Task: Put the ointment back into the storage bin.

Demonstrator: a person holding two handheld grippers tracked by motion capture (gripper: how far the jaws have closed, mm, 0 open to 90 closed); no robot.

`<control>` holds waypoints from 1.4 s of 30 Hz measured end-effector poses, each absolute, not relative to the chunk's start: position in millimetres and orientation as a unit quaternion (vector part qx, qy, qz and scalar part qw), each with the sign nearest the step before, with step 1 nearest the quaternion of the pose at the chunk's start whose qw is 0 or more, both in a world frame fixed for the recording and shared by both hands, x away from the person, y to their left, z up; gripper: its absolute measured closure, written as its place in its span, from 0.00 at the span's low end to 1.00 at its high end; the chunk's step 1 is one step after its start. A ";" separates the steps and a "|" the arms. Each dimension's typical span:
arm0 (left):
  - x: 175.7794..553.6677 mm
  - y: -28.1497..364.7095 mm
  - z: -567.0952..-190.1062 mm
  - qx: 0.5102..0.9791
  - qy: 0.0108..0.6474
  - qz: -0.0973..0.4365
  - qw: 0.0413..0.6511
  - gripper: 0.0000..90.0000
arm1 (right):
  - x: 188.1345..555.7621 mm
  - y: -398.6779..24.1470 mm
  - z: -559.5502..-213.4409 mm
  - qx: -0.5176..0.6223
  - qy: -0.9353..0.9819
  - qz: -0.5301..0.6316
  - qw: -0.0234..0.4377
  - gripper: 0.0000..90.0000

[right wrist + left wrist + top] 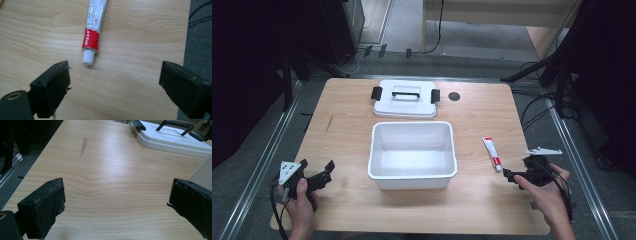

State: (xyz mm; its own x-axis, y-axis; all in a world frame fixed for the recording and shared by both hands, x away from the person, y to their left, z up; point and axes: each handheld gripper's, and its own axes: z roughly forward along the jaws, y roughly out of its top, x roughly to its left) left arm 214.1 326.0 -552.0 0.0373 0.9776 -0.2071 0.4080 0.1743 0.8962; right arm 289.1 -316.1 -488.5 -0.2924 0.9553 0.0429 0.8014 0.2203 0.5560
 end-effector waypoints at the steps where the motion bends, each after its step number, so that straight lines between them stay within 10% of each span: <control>1: 214.1 326.1 -552.0 0.560 0.618 0.314 0.453 0.01 | 293.1 -313.8 -485.3 0.575 0.770 0.232 0.150 0.13; 25: 215.5 327.8 -552.3 0.561 0.620 0.303 0.456 0.01 | 360.6 -267.6 -478.5 0.557 0.830 0.031 0.023 0.49; 42: 216.3 328.4 -552.5 0.564 0.619 0.296 0.460 0.01 | 389.1 -251.0 -487.7 0.578 0.816 0.019 0.015 0.58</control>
State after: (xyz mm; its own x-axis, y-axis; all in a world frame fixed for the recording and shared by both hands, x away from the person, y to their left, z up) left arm 216.3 328.4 -552.5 0.0584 0.9702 -0.2352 0.4264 0.1888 0.8846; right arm 389.1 -251.0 -487.7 -0.3309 0.9437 -0.0018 0.9425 0.3306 0.0488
